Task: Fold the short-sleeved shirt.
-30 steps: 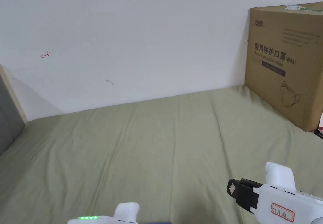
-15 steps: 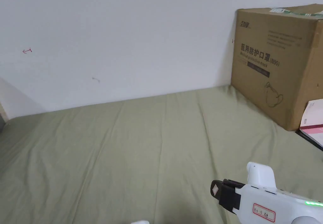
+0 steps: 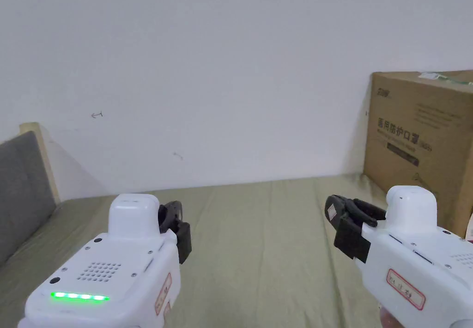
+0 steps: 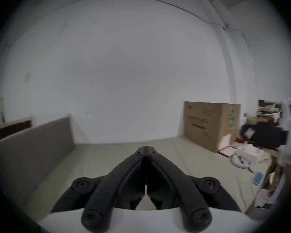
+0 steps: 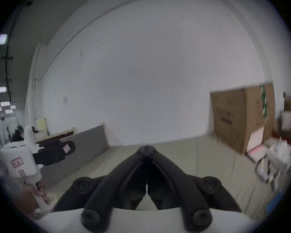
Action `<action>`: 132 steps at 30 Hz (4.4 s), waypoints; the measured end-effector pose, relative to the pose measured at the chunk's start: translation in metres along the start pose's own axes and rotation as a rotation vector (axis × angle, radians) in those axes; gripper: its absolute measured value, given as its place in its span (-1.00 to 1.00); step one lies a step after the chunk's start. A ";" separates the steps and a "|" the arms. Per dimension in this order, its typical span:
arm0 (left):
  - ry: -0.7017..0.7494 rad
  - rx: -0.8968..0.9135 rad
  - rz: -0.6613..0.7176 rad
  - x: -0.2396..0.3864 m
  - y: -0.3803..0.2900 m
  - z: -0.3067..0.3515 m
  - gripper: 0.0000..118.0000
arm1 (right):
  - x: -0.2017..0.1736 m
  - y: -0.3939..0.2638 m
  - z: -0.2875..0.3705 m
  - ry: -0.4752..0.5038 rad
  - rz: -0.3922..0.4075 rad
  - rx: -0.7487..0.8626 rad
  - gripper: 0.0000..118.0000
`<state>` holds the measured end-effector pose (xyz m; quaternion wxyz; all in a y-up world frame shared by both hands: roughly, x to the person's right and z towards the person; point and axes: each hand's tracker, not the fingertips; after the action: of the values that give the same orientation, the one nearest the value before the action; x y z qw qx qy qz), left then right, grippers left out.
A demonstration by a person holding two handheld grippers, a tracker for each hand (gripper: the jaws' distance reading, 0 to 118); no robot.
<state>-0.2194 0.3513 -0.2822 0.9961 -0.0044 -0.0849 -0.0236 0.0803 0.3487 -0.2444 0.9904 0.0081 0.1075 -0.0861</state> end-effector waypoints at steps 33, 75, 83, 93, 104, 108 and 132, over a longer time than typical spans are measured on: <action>0.128 -0.100 0.095 -0.033 -0.080 0.042 -1.00 | 0.008 -0.084 -0.054 0.179 -0.217 -0.493 -1.00; -0.649 -1.004 0.841 -0.106 -0.312 -0.100 -0.68 | 0.049 -0.244 -0.094 0.254 -0.400 -1.100 -1.00; -0.324 -0.976 0.591 -0.247 -0.213 -0.063 -0.68 | 0.057 -0.167 -0.062 0.152 -0.314 -0.896 -1.00; 0.231 -1.240 0.297 -0.375 -0.210 -0.059 -0.13 | 0.031 -0.161 -0.046 0.129 -0.304 -0.940 -1.00; 0.456 -1.192 0.229 -0.412 -0.216 -0.020 0.54 | 0.014 -0.153 -0.045 0.128 -0.292 -0.938 -1.00; 0.382 -1.112 0.233 -0.384 -0.205 -0.019 0.68 | 0.019 -0.150 -0.046 0.101 -0.308 -0.922 -1.00; 0.066 -0.249 0.116 -0.026 -0.063 -0.015 -1.00 | 0.020 -0.049 -0.032 -0.093 -0.004 -0.336 -1.00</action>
<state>-0.2458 0.2896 -0.3010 0.9898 -0.1320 -0.0481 0.0235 0.0842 0.2978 -0.2800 0.9816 -0.1616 0.0743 -0.0694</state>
